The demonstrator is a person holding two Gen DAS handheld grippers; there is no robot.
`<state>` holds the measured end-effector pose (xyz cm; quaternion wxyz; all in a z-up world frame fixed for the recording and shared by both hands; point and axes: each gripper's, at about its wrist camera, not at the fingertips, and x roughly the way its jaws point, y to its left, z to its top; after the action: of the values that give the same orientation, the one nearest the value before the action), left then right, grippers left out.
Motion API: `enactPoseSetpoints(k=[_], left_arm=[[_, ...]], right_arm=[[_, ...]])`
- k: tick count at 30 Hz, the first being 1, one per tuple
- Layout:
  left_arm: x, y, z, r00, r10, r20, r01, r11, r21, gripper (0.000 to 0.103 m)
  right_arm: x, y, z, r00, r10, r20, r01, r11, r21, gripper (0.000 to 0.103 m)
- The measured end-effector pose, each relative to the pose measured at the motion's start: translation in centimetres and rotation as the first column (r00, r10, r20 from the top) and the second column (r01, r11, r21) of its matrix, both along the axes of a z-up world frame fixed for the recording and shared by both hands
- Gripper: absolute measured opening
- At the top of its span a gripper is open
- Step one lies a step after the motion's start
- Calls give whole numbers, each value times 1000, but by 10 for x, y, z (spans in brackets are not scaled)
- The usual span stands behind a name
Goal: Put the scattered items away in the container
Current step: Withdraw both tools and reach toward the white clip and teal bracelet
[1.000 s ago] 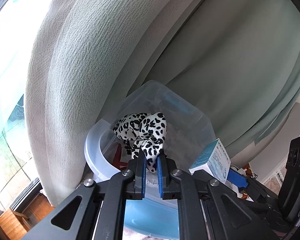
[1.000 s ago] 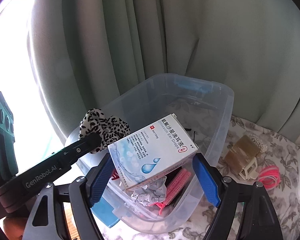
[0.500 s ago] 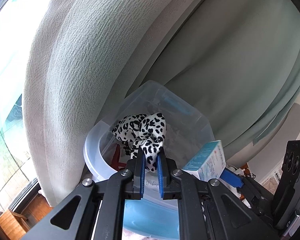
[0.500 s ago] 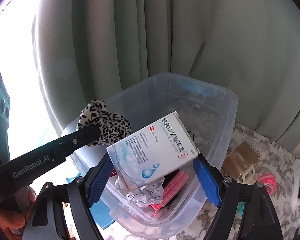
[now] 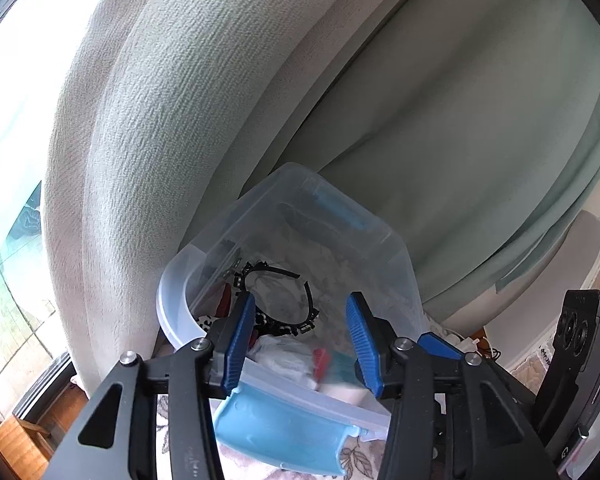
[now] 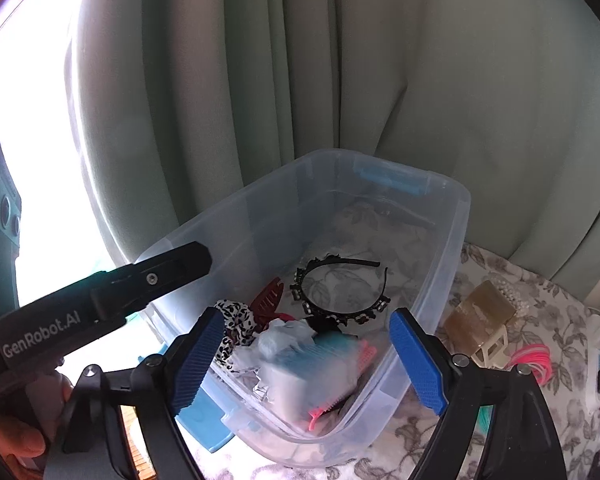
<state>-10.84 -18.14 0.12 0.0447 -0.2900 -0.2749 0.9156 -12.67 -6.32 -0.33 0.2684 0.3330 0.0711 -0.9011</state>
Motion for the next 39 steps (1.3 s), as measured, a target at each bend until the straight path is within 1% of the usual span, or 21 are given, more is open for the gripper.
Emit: enactPoseSetpoints(k=[5,9,13,14,15,16,18,21,23,25,27,29,32,35,39], left_arm=[[6,10,15,1000,-9,-18,9,1000,-26,49],[12,24,32,999,-29,-41,27,998,-51,49],[19,38,48,997,-51,-63,46,996,-79,49],[22,41,53,996,-58,-68,52,995,-88,49],[18,25,63,995,-63,-73,56,994,-95,49],[19,24,63,994,-72,-78,64,993,-104,49],[25,40,60,991,-96,-90,84,988,-126,49],[32,68,63,985,-141,-99,124,979,-164,49],[30,82,58,980,-175,-92,155,969,-193,49],[35,94,60,975,-208,-81,186,958,-217,49],[40,108,64,968,-241,-68,219,946,-240,49],[34,128,58,960,-276,-53,253,931,-263,49],[29,155,52,942,-334,-23,313,903,-296,49],[25,180,40,920,-391,24,378,868,-323,49],[10,202,16,903,-420,93,426,842,-331,49]], right_arm=[[4,9,5,999,-36,-15,35,999,-23,88],[9,30,13,996,-89,-22,88,995,-52,88],[17,57,29,988,-152,-33,148,983,-113,88],[13,65,28,985,-166,-39,160,979,-127,88],[15,73,32,982,-182,-46,174,975,-141,88],[19,82,38,979,-199,-52,188,970,-156,88],[22,104,48,971,-231,-60,217,959,-182,88],[20,131,50,957,-283,-63,265,941,-213,88],[21,150,51,945,-322,-51,303,925,-227,88],[22,168,49,935,-352,-32,333,908,-253,88],[22,183,44,926,-378,-14,361,894,-267,88],[22,197,37,914,-406,6,393,879,-270,88],[14,216,17,897,-438,61,437,858,-271,88],[4,224,-7,887,-445,125,462,852,-244,88],[-5,228,-35,876,-450,174,481,849,-221,88]])
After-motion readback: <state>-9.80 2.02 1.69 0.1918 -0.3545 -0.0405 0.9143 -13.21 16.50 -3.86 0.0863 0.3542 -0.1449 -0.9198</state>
